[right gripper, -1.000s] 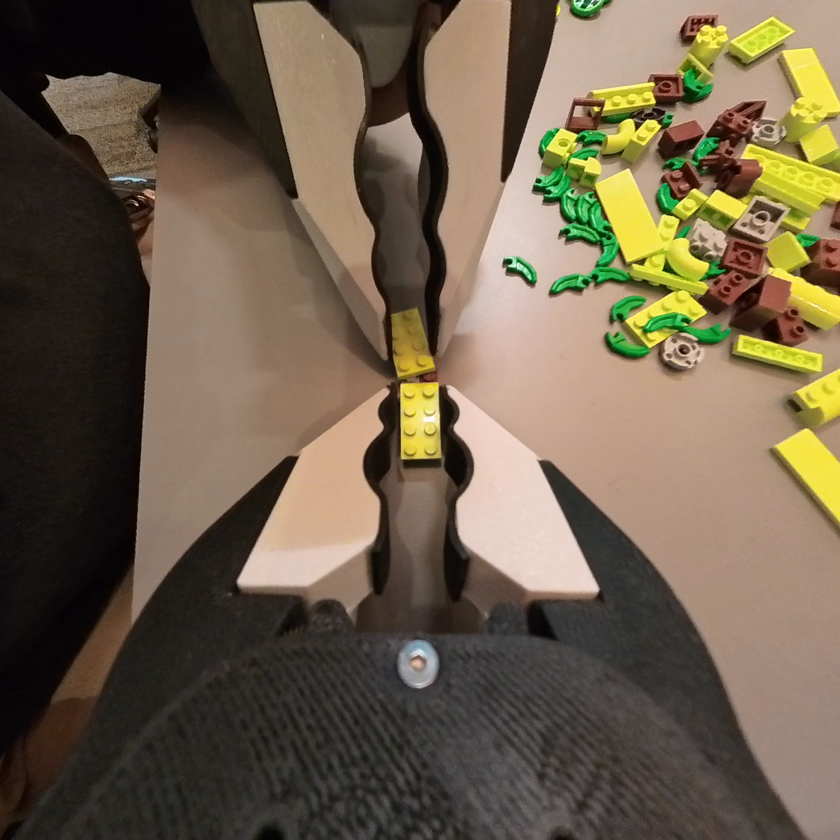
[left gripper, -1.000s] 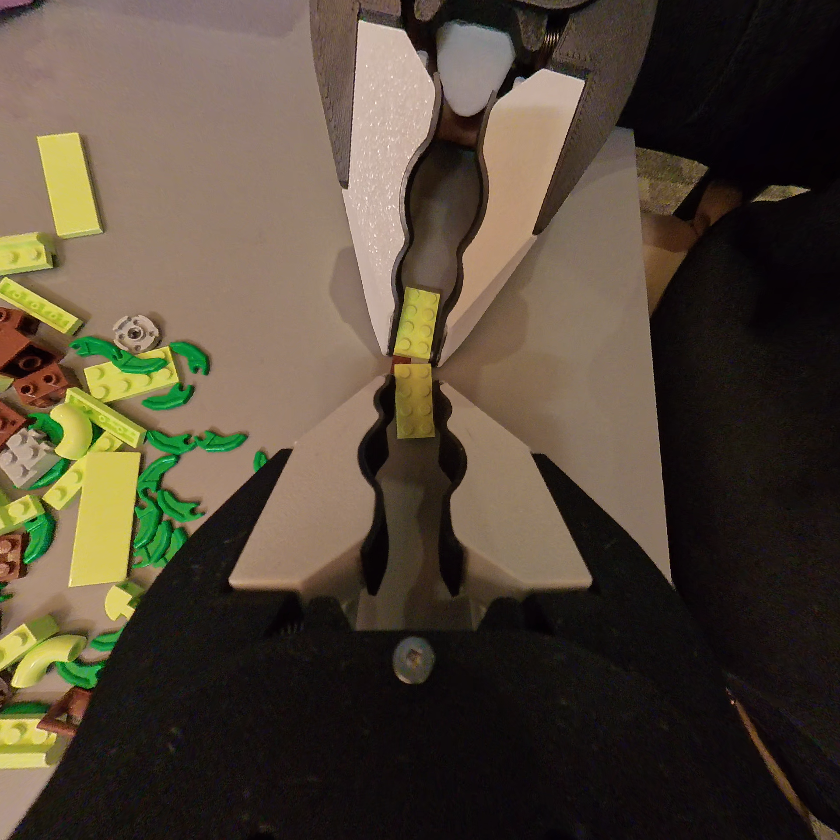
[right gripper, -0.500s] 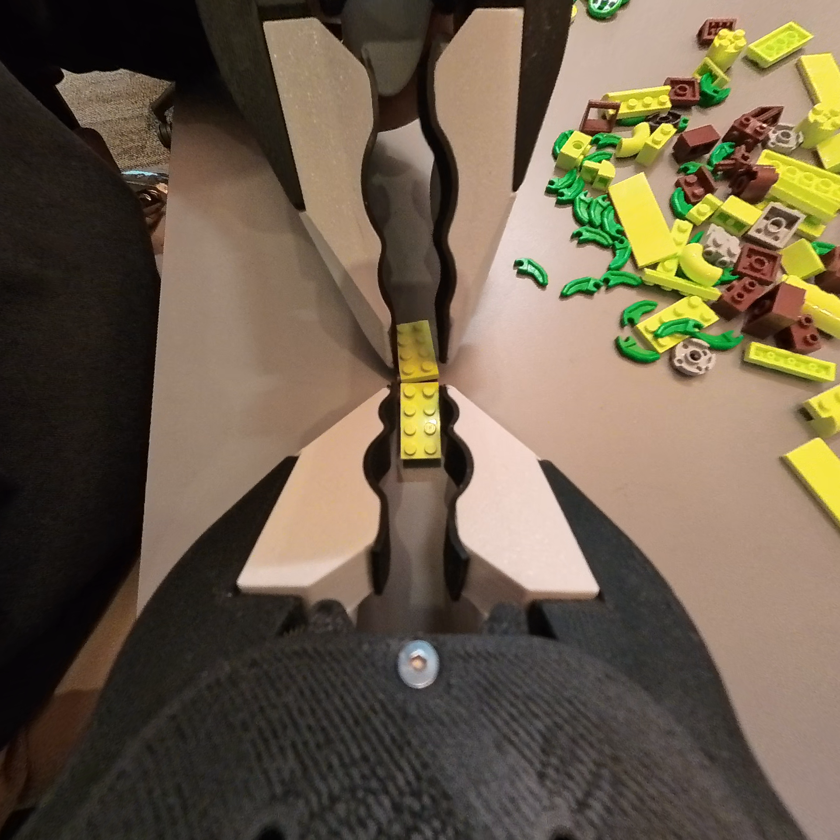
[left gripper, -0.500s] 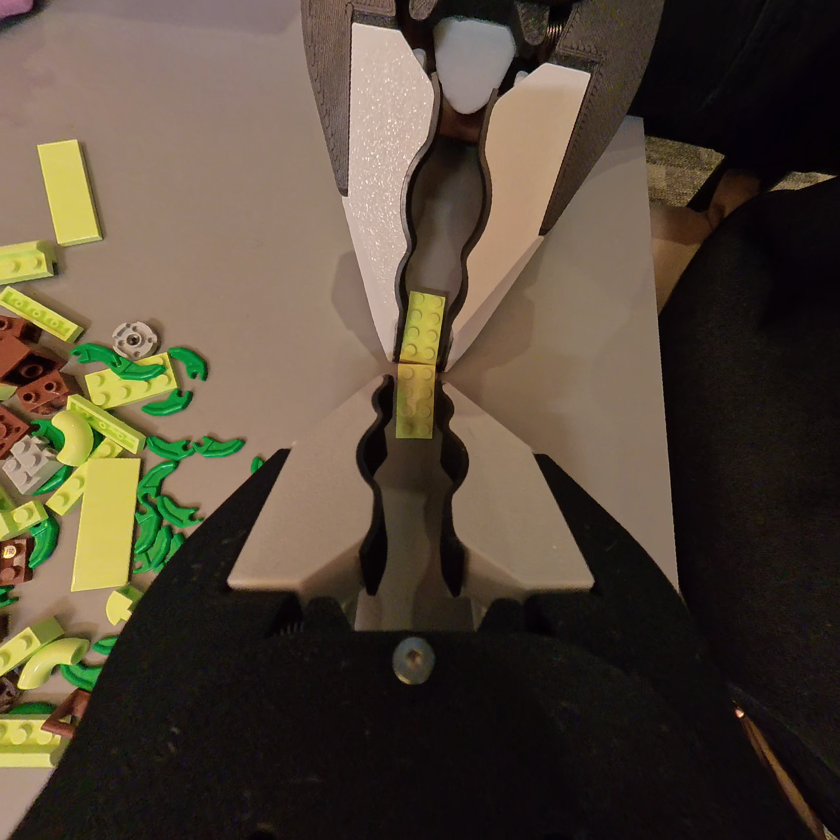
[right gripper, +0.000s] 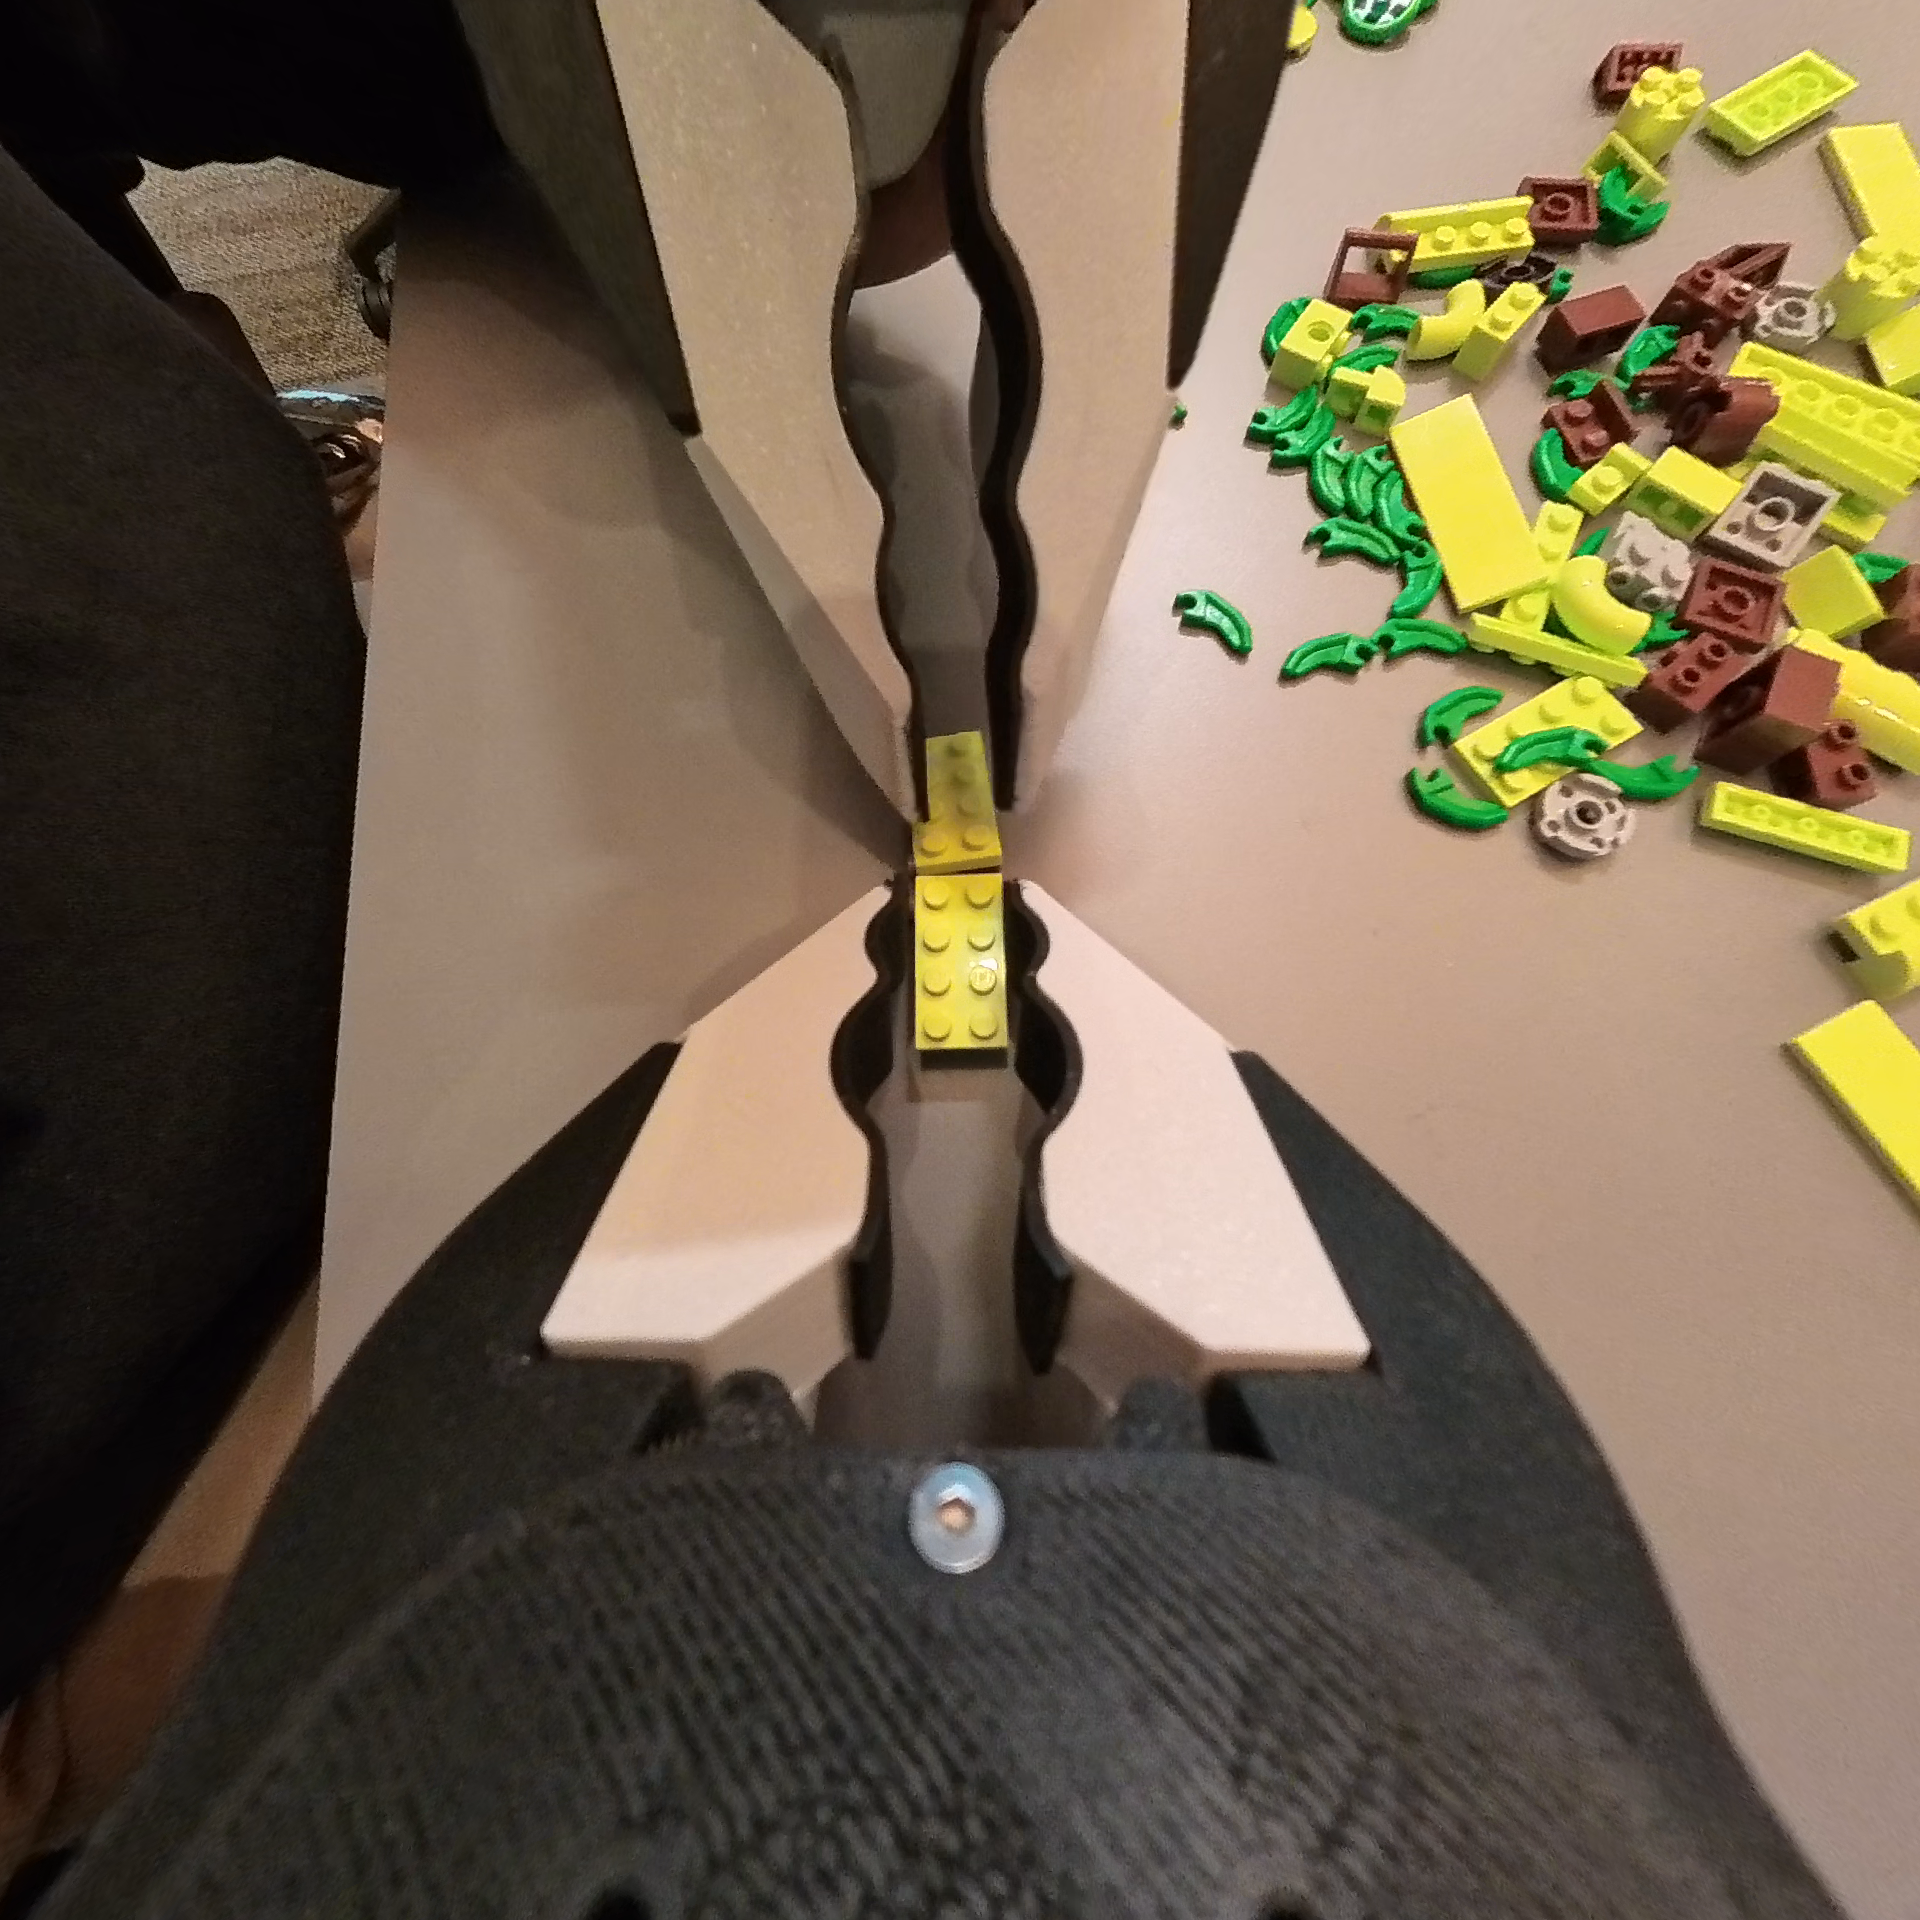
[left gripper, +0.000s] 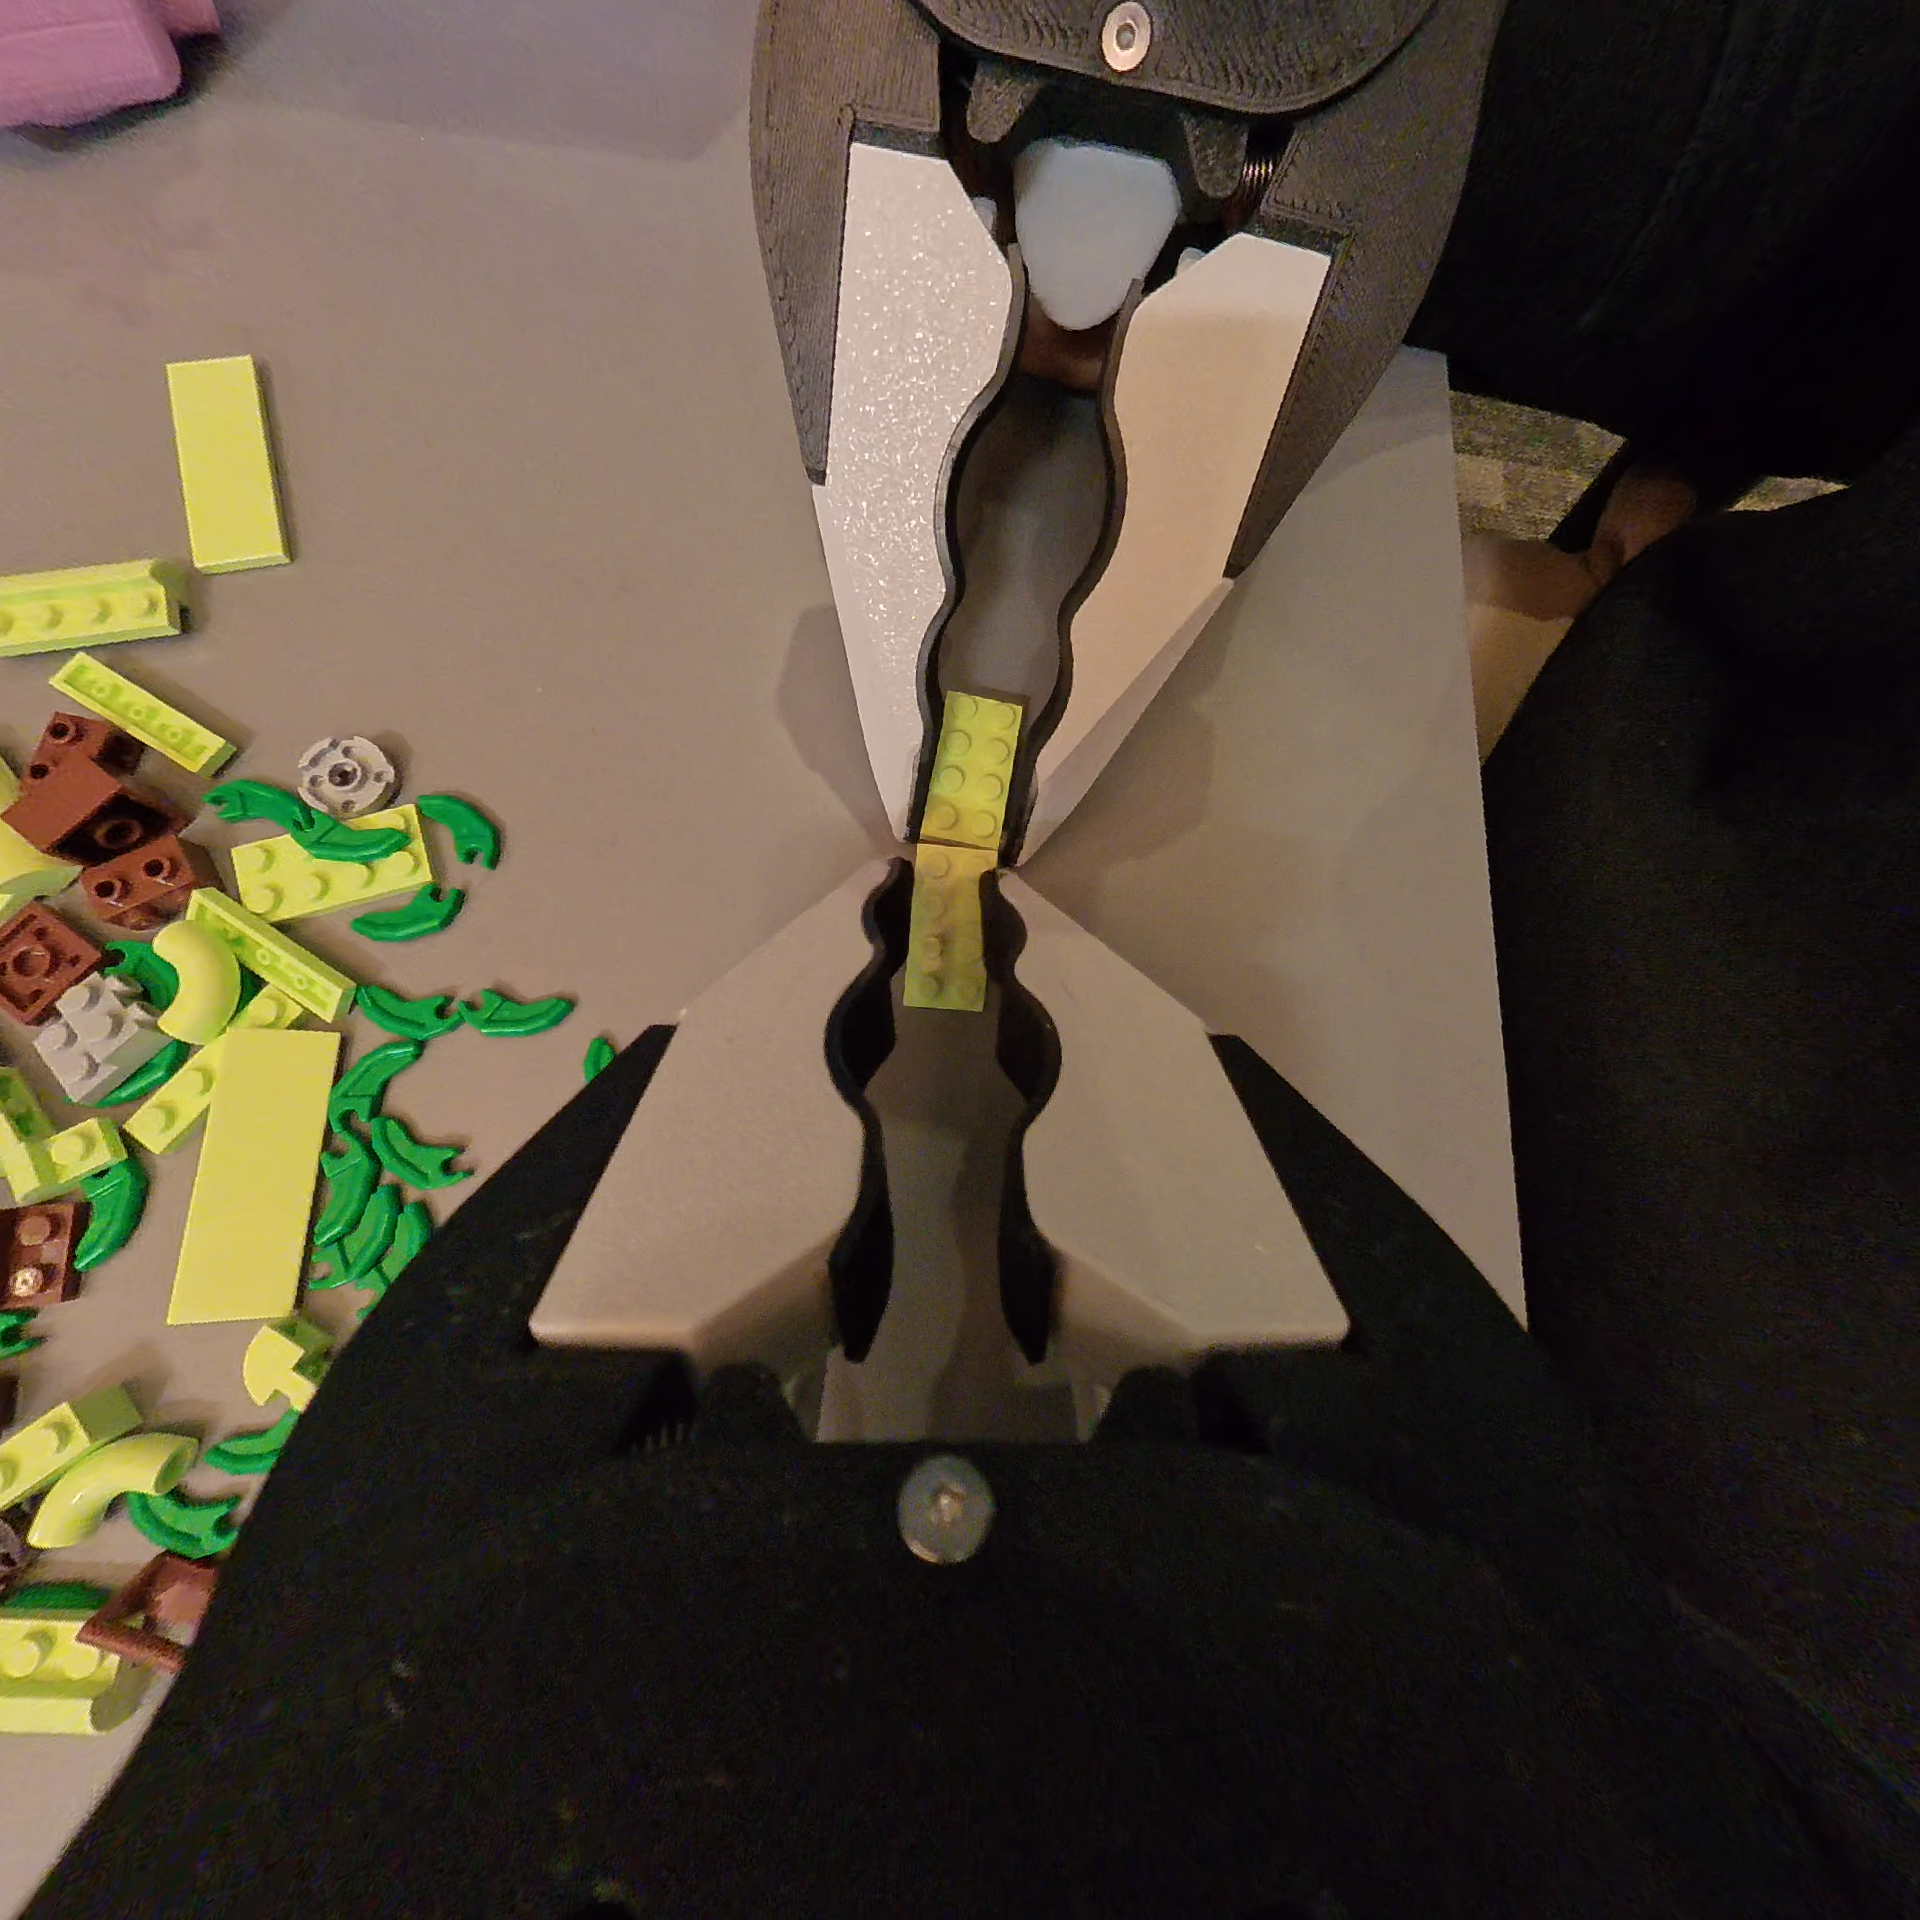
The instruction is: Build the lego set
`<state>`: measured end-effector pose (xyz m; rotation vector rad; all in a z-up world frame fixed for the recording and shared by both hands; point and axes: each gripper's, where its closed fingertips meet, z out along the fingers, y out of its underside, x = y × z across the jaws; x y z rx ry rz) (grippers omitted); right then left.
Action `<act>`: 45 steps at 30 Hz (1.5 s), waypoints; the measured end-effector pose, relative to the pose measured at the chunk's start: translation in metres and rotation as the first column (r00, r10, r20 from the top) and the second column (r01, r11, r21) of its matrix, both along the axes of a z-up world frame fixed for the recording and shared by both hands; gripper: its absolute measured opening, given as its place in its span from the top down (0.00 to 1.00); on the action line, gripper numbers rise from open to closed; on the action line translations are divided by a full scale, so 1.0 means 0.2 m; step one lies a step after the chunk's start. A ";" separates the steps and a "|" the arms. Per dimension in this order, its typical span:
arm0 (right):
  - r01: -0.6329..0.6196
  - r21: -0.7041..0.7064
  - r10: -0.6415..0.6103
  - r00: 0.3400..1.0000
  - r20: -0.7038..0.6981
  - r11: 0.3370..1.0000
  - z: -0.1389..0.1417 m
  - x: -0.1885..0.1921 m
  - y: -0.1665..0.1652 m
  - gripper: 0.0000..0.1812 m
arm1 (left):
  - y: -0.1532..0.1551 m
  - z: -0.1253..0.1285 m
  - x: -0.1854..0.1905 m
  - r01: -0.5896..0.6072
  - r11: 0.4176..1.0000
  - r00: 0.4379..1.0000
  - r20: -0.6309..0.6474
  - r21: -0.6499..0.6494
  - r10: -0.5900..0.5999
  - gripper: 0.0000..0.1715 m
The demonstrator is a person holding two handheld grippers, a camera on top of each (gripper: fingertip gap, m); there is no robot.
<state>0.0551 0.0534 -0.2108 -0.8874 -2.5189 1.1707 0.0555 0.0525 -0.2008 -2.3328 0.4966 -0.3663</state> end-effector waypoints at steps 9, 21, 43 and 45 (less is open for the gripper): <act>0.000 0.000 0.000 1.000 0.000 1.000 0.00 0.00 0.00 0.91 | 0.00 -0.01 0.01 0.000 1.000 1.000 0.004 -0.009 0.000 0.96; 0.000 0.000 0.000 1.000 0.001 1.000 0.00 0.00 0.00 0.91 | 0.01 -0.01 0.01 -0.005 1.000 1.000 0.005 -0.024 0.006 0.97; 0.001 0.010 -0.001 1.000 -0.010 1.000 0.00 0.00 0.00 0.91 | 0.01 -0.02 0.02 -0.081 0.986 0.996 0.014 -0.143 0.084 0.97; -0.001 0.009 0.001 1.000 -0.009 1.000 0.00 0.00 0.00 0.91 | 0.01 -0.02 0.02 -0.101 0.979 0.992 0.062 -0.176 0.114 0.99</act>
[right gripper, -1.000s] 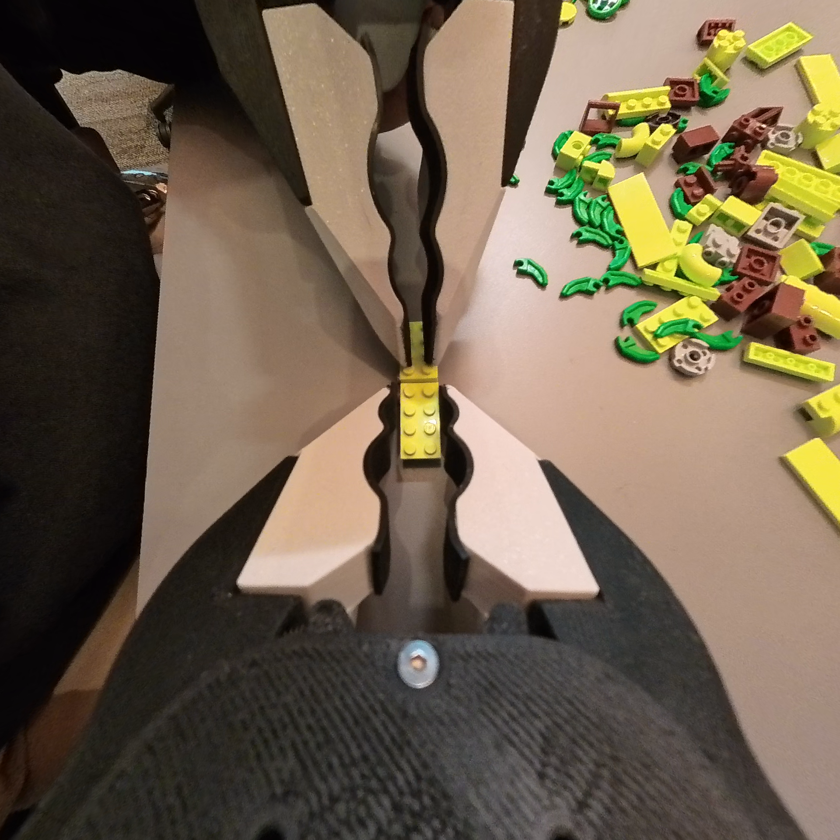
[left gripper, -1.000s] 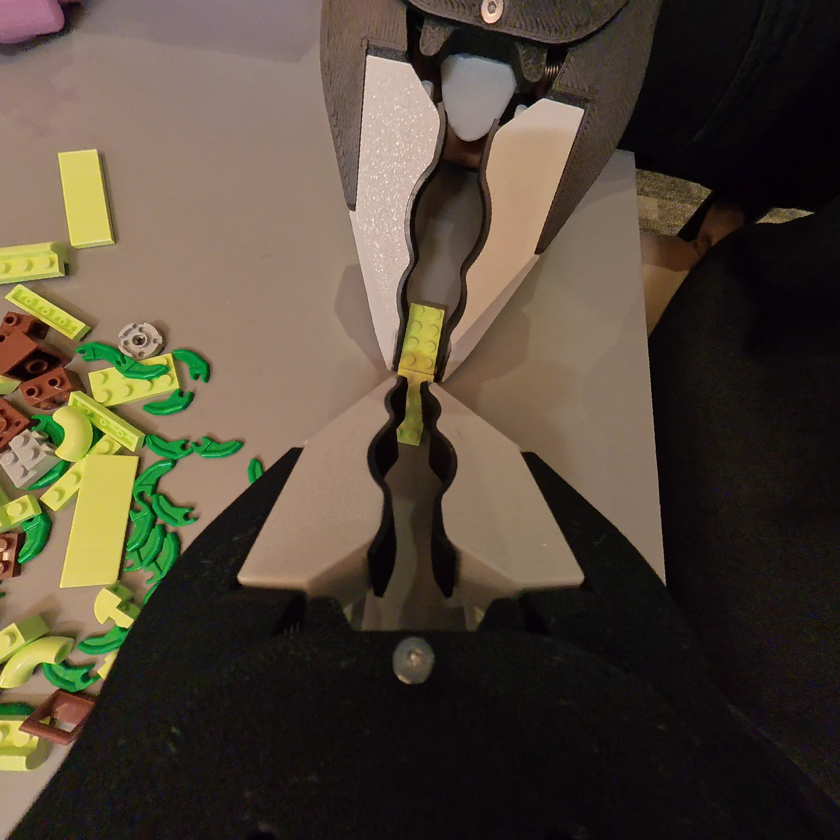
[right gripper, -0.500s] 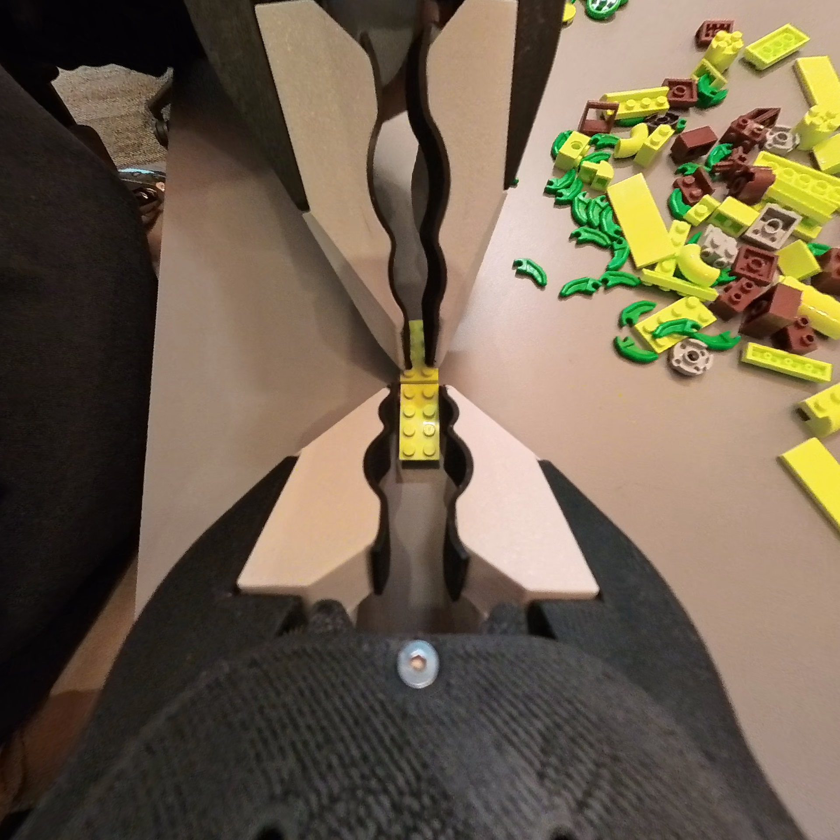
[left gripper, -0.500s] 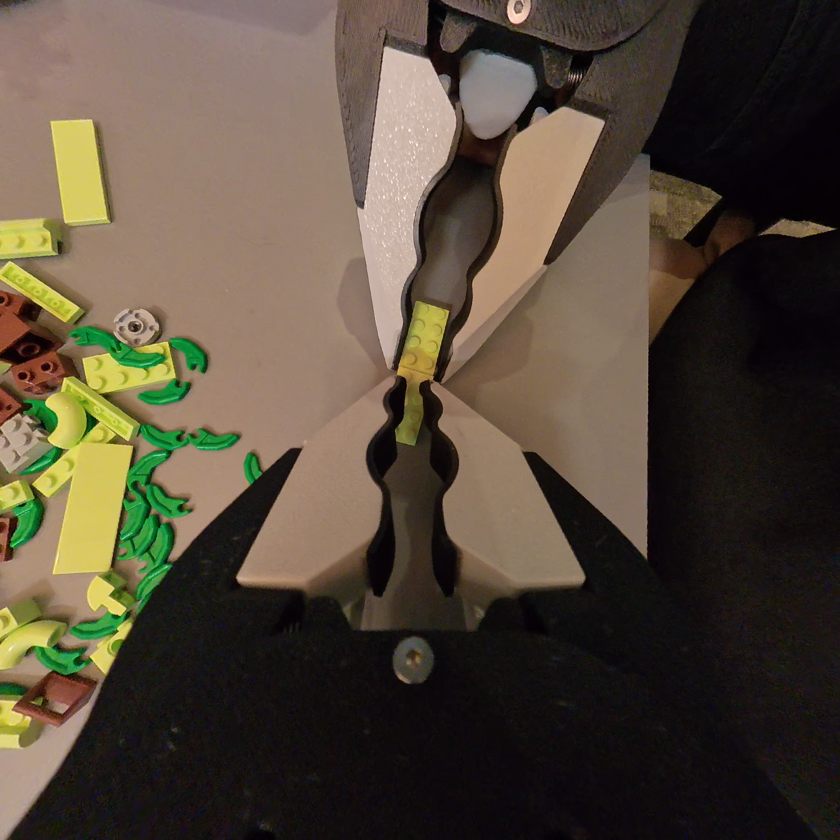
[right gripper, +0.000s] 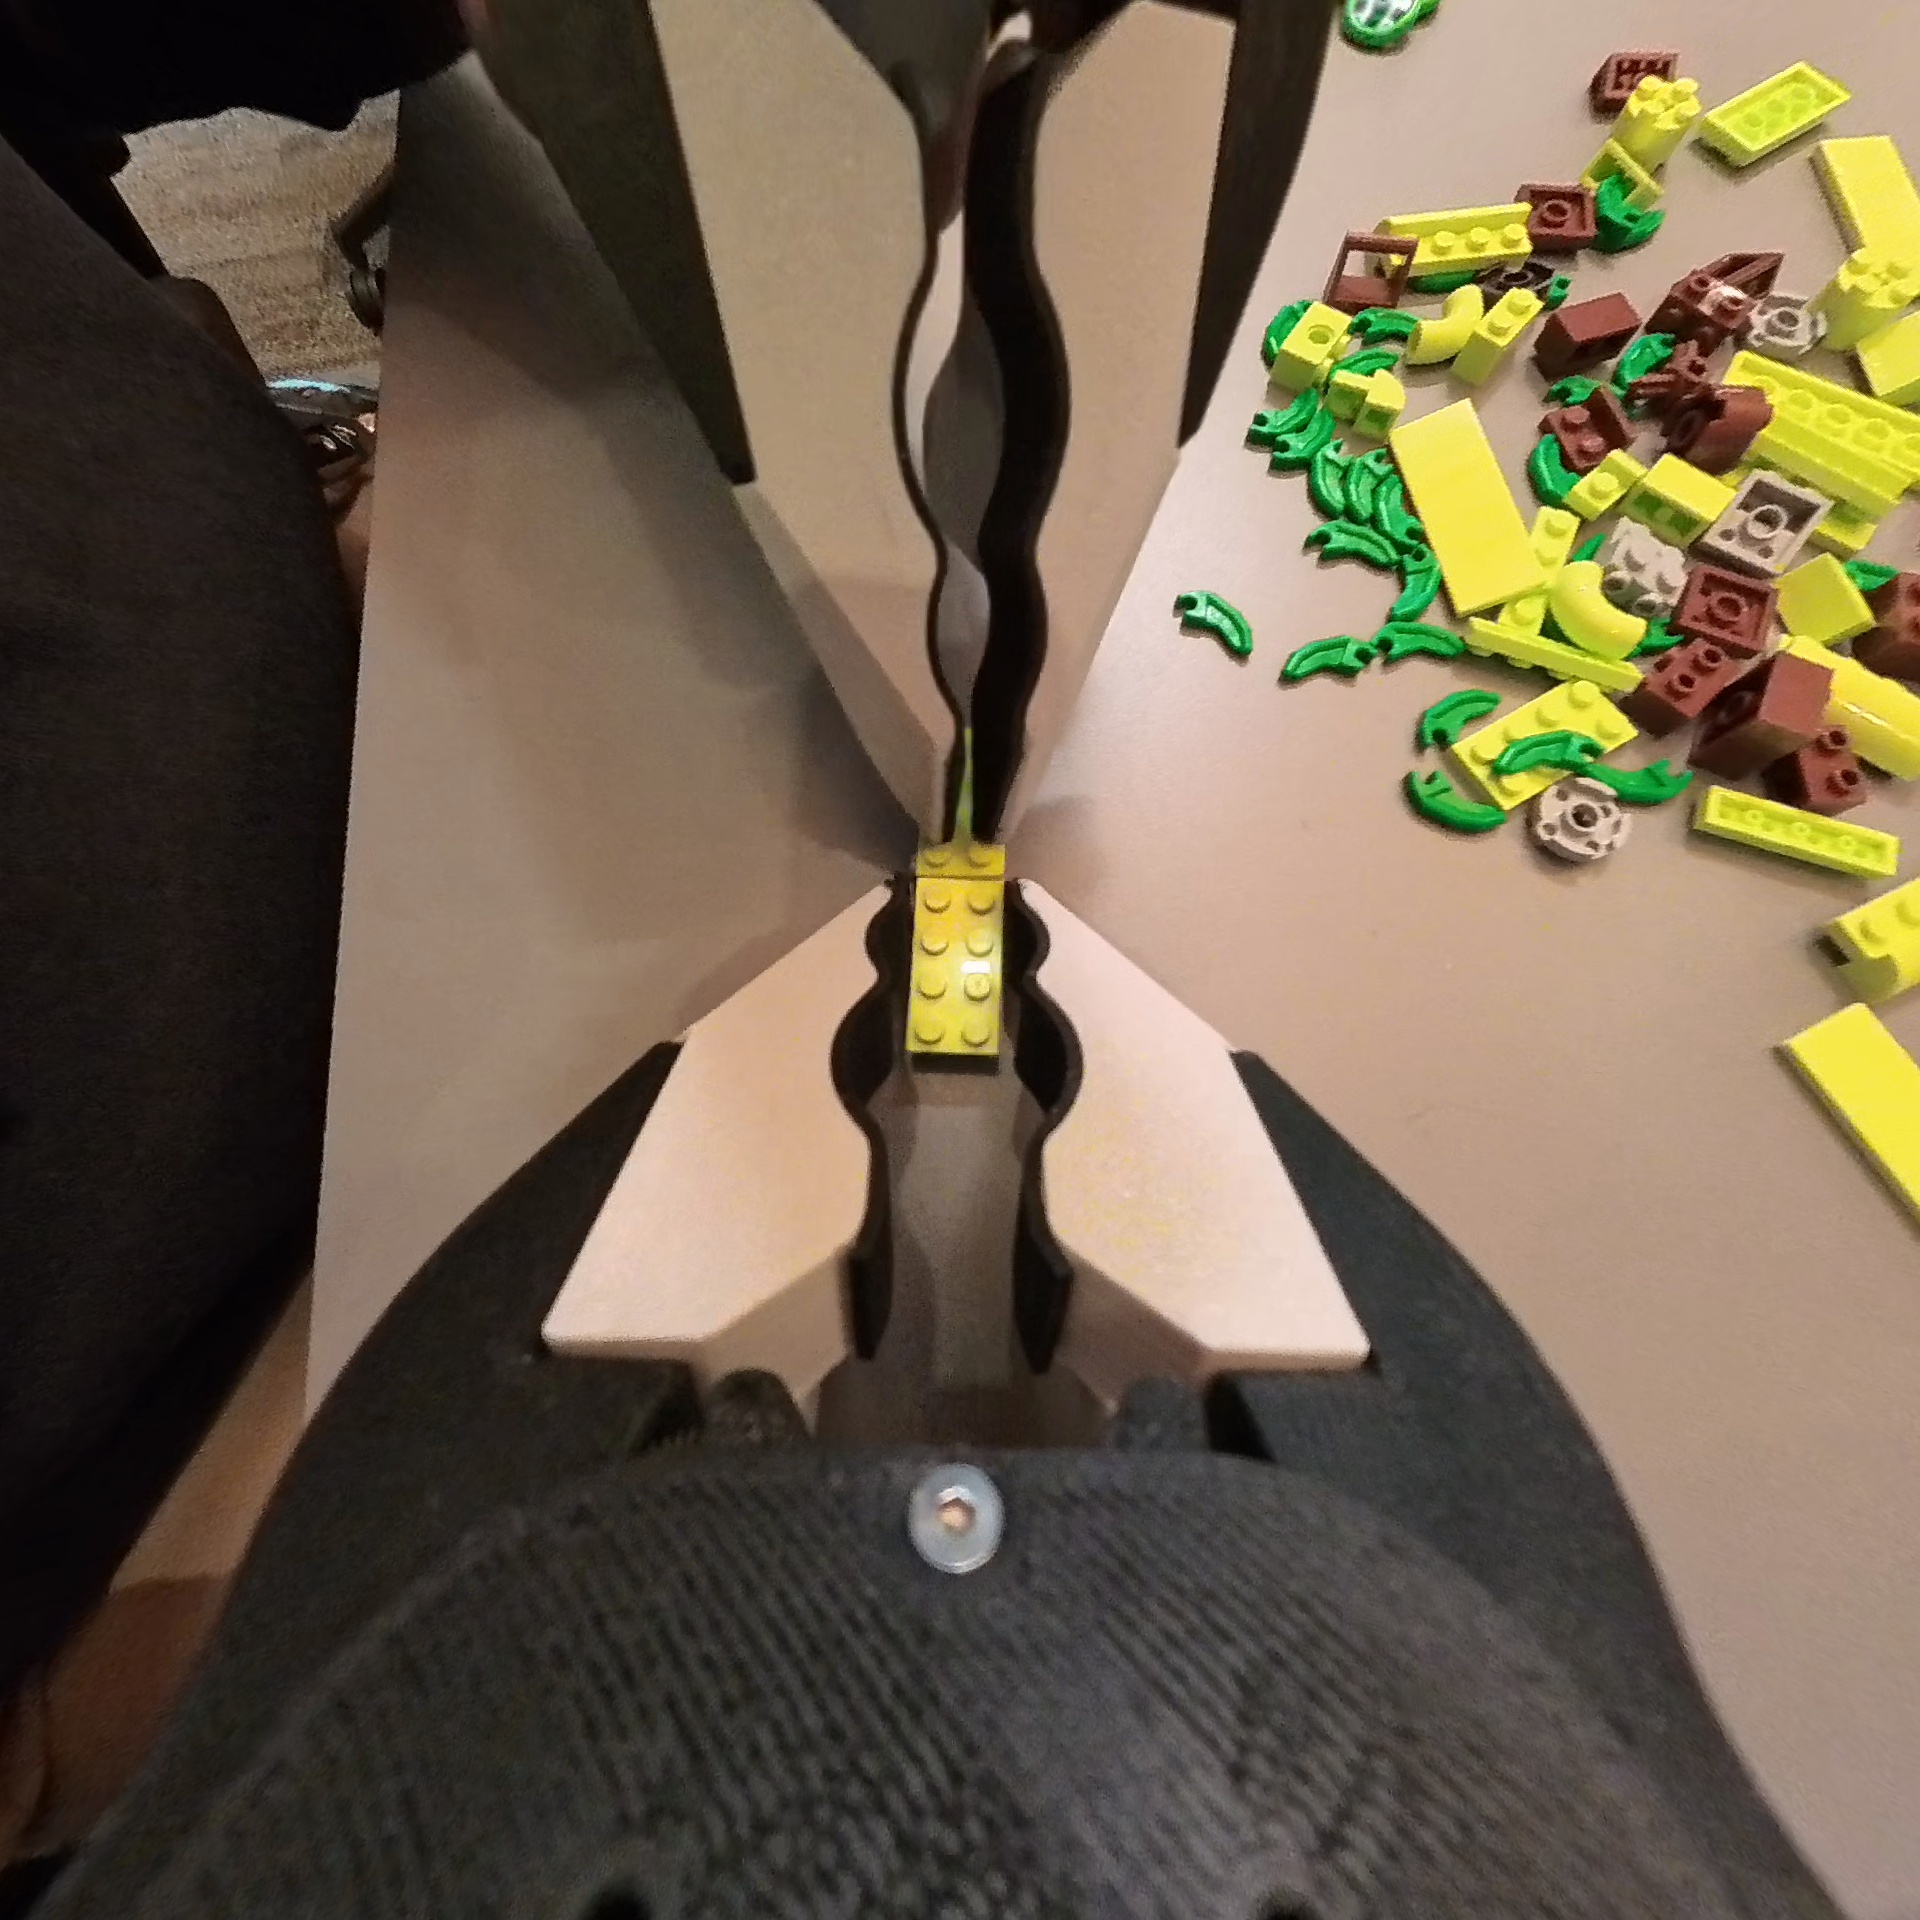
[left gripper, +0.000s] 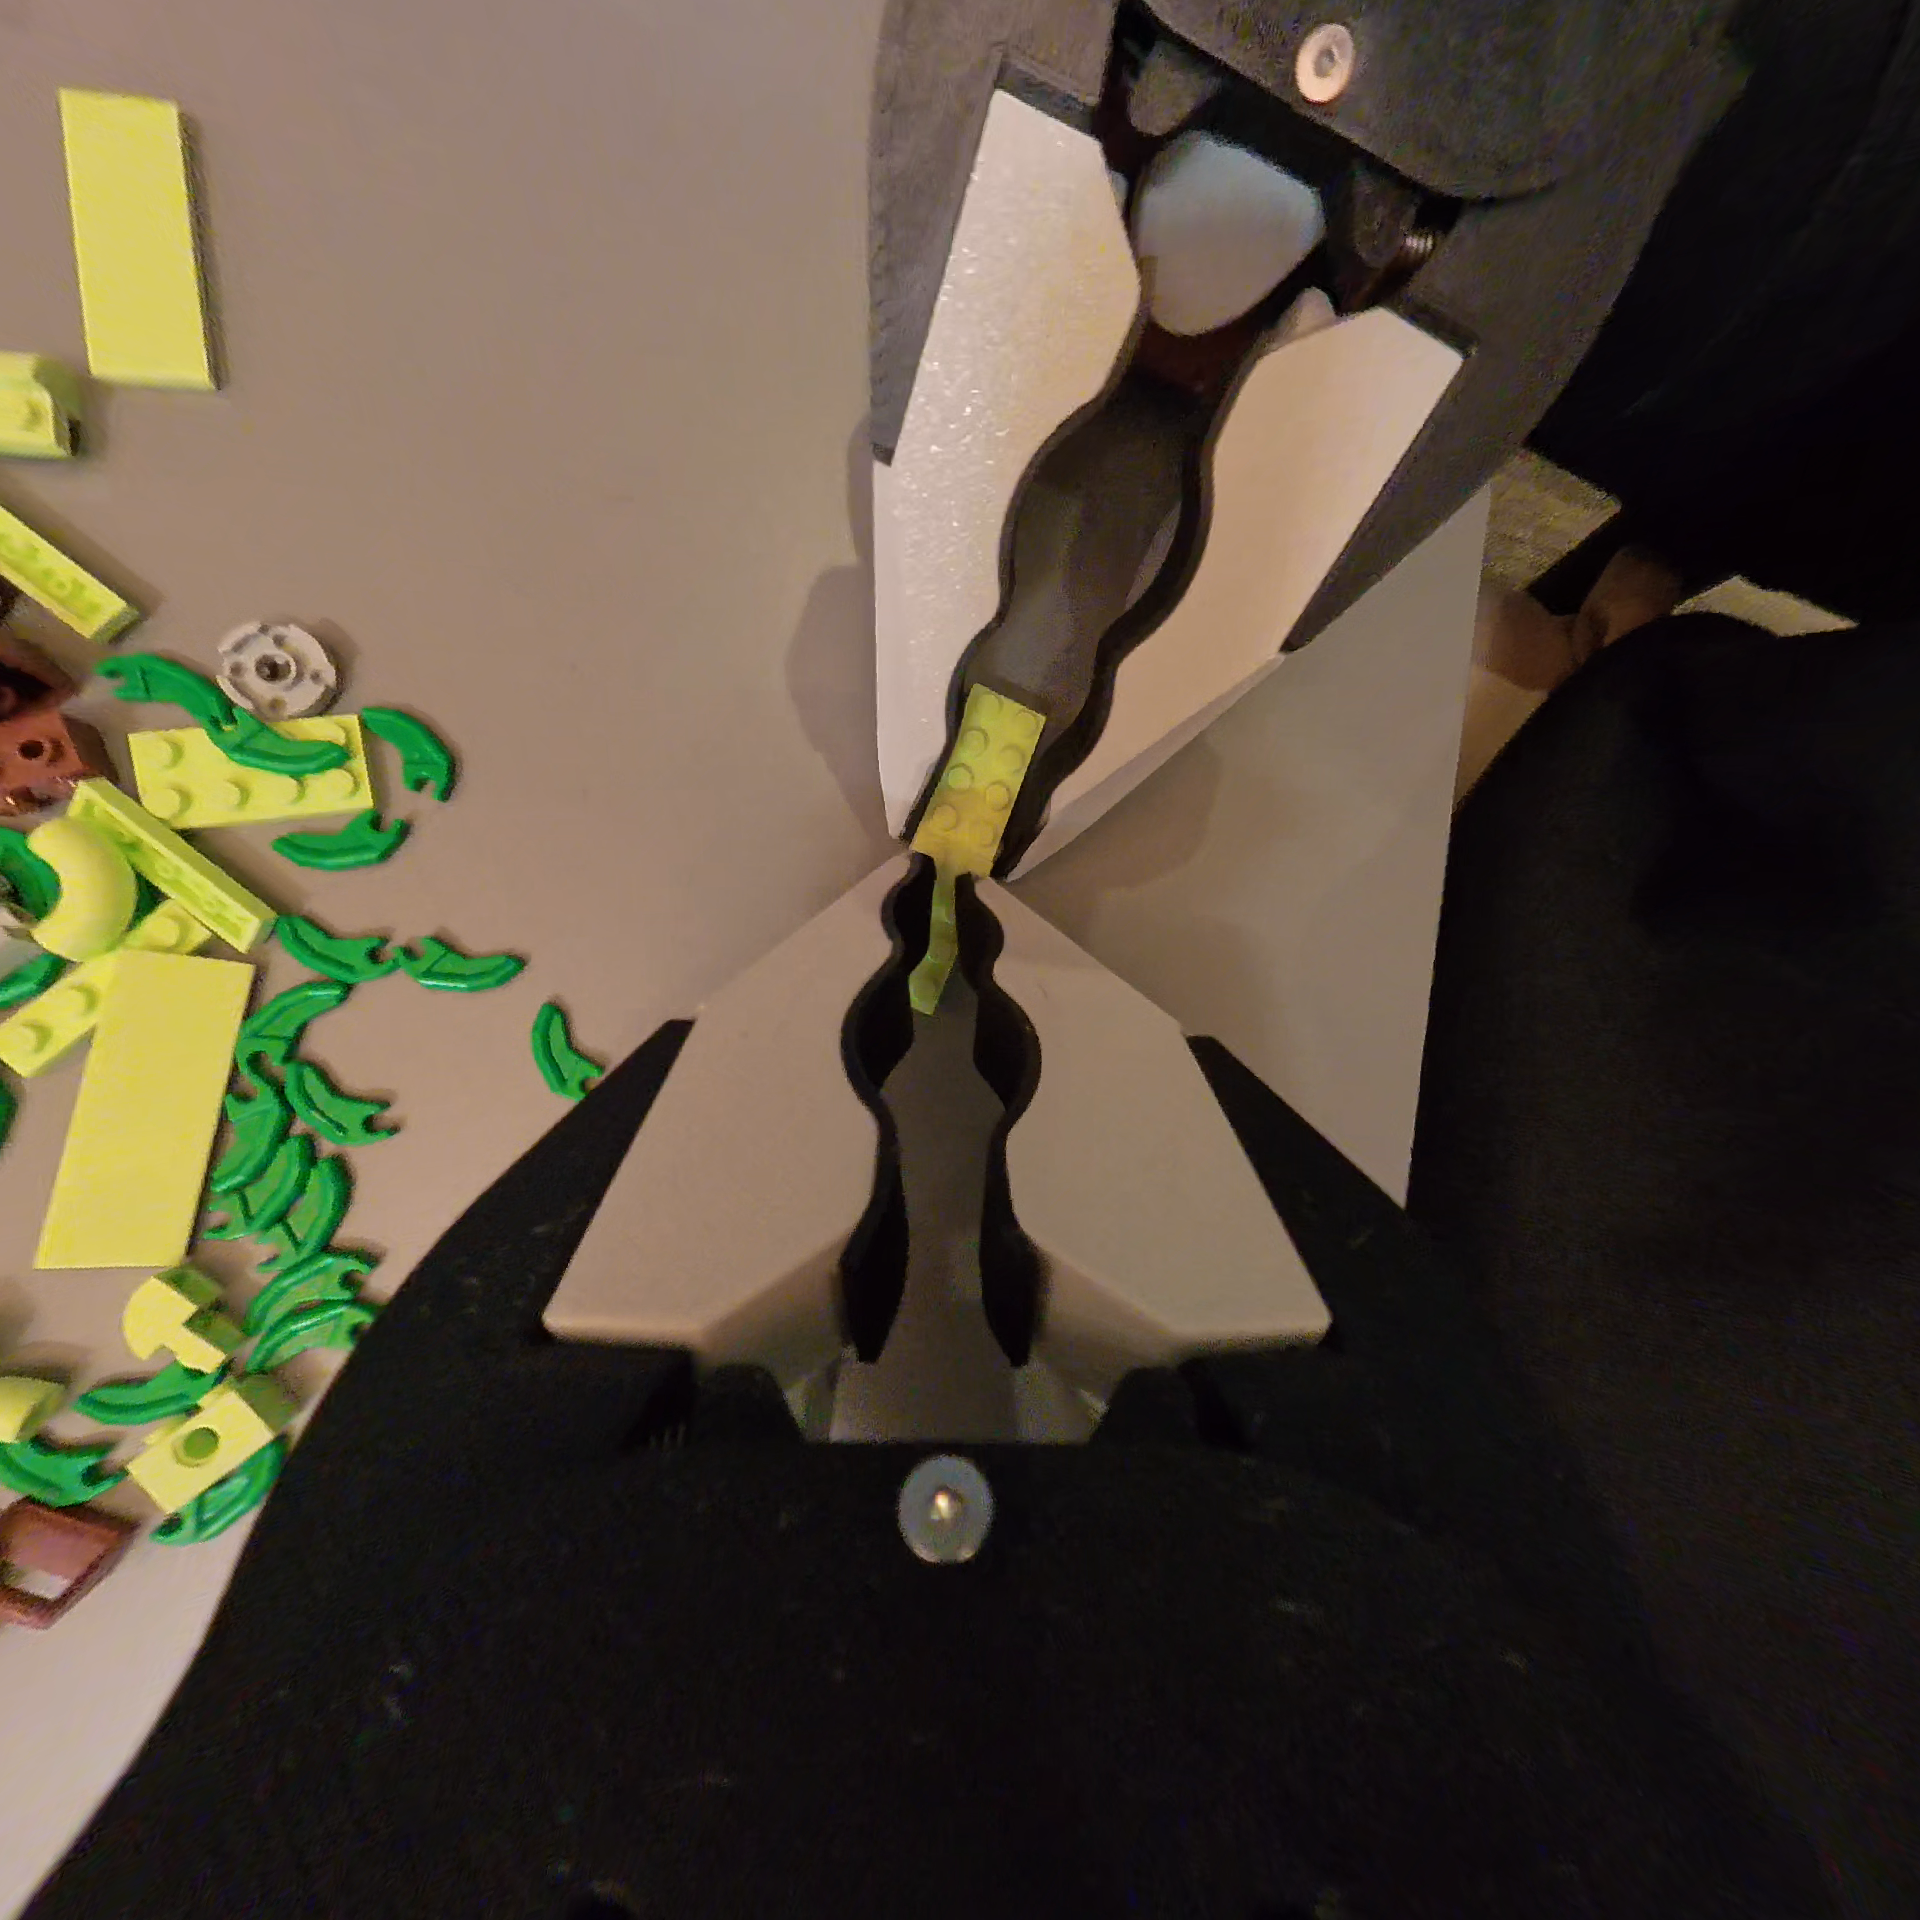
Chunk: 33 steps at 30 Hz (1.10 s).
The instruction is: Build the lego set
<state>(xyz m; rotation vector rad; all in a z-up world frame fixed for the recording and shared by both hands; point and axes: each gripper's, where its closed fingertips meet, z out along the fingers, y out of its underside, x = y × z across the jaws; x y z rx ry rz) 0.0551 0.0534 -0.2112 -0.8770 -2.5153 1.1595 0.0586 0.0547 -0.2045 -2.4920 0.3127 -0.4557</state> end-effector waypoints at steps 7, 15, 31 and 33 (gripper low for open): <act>-0.002 -0.003 0.002 1.000 0.004 1.000 0.00 0.00 0.00 0.91 | 0.00 -0.01 -0.01 0.003 1.000 0.999 -0.040 0.000 -0.003 1.00; -0.002 -0.006 0.002 1.000 0.008 1.000 0.00 0.00 0.00 0.92 | 0.01 -0.01 -0.01 0.001 1.000 0.992 -0.128 -0.011 -0.002 1.00; 0.001 -0.007 -0.001 1.000 0.011 1.000 0.00 0.00 0.00 0.91 | 0.00 -0.01 -0.01 0.008 0.997 0.973 -0.231 -0.082 -0.027 1.00; 0.006 -0.010 -0.006 1.000 0.015 1.000 0.00 0.00 0.00 0.91 | 0.00 -0.01 -0.01 0.018 0.997 0.971 -0.237 -0.078 -0.036 1.00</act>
